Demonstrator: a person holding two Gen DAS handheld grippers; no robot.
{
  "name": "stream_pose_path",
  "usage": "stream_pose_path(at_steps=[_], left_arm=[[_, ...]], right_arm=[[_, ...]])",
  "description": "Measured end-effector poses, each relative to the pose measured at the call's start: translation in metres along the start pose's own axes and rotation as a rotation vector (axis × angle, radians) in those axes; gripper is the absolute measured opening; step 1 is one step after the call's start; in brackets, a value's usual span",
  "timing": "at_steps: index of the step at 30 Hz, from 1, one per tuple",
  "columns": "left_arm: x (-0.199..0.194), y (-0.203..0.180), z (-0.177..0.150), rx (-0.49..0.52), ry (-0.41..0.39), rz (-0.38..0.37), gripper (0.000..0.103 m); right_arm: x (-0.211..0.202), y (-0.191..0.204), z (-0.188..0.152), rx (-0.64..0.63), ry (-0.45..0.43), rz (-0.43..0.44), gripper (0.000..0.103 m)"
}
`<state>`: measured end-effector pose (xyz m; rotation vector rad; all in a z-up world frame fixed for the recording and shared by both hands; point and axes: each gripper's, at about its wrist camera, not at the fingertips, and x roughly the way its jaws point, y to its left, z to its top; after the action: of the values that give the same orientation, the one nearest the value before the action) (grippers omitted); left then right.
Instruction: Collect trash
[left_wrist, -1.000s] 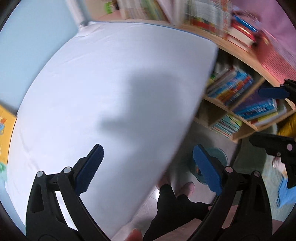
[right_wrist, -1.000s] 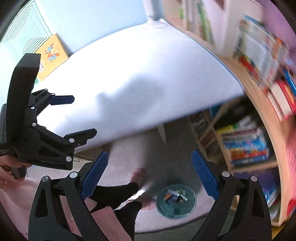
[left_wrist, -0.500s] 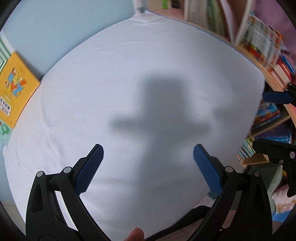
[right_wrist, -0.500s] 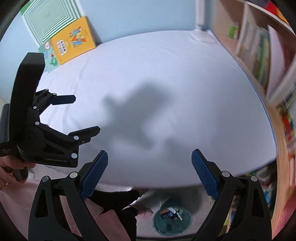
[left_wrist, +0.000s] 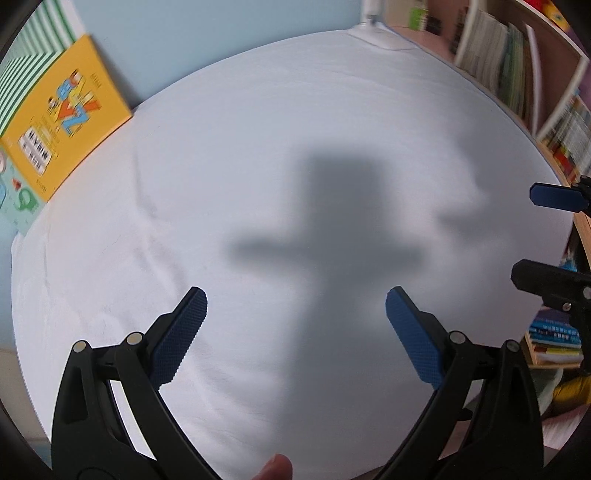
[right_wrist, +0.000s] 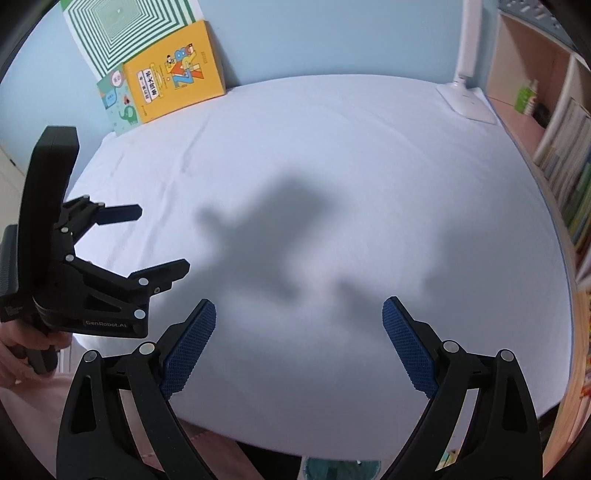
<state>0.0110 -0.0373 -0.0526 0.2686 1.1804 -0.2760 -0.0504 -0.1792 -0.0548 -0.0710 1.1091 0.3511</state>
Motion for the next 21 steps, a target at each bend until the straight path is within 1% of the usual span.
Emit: stream_pose_path(at_steps=[8,13,18,21], left_arm=[[0.002,0.024,-0.005,-0.119,0.018,0.041,0.095],[0.0,0.033,0.0,-0.215,0.01,0.062,0.095],[-0.002,0.038,0.001,-0.279,0.002,0.089,0.095],[-0.002,0.041,0.0,-0.3,-0.001,0.103,0.095]], right_arm=[[0.017,0.002,0.024,-0.087,0.029,0.049,0.091],[0.022,0.005,0.037,-0.17,0.045,0.052,0.091],[0.027,0.001,0.045,-0.195,0.055,0.071,0.091],[0.028,-0.001,0.049,-0.208,0.048,0.077,0.091]])
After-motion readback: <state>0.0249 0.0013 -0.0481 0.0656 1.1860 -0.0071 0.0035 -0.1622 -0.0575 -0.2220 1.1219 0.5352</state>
